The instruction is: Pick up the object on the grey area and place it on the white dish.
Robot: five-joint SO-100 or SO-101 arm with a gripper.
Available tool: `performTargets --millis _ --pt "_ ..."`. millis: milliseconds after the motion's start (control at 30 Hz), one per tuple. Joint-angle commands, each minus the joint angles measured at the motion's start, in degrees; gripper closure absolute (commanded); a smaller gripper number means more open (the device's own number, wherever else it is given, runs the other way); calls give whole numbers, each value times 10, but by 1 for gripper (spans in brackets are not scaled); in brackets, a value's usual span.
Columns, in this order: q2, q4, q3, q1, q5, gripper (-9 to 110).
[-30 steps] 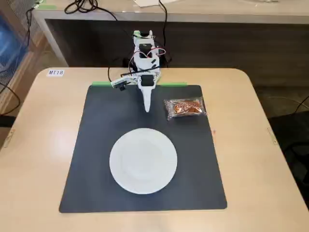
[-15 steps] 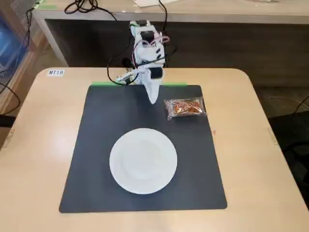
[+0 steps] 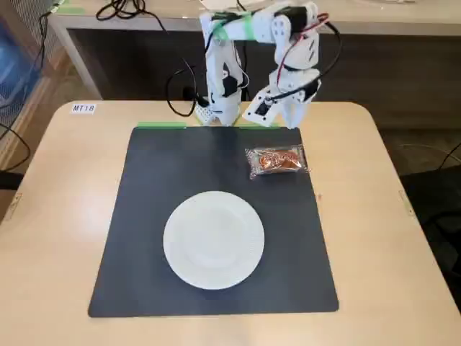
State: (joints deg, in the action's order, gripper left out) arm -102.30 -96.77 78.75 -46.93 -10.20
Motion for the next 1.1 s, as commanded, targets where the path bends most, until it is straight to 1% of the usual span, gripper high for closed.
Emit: performTargets --millis 0,167,200,233,267,300,333,467,633,833,1067 --pt "12 -2 -18 -18 -120 101" --pt "47 -3 7 -25 -290 101" --pt "57 -3 8 -25 -310 101" --pt "66 -3 11 -25 -331 99" --pt "71 -3 17 -25 -349 90" --pt "77 -3 16 -26 -346 79" --pt "78 -3 18 -26 -349 73" --pt "62 -3 69 -16 -367 63" --pt "40 -4 131 -1 -399 58" --pt "40 -5 168 6 -410 57" --pt "91 -4 155 14 -379 55"
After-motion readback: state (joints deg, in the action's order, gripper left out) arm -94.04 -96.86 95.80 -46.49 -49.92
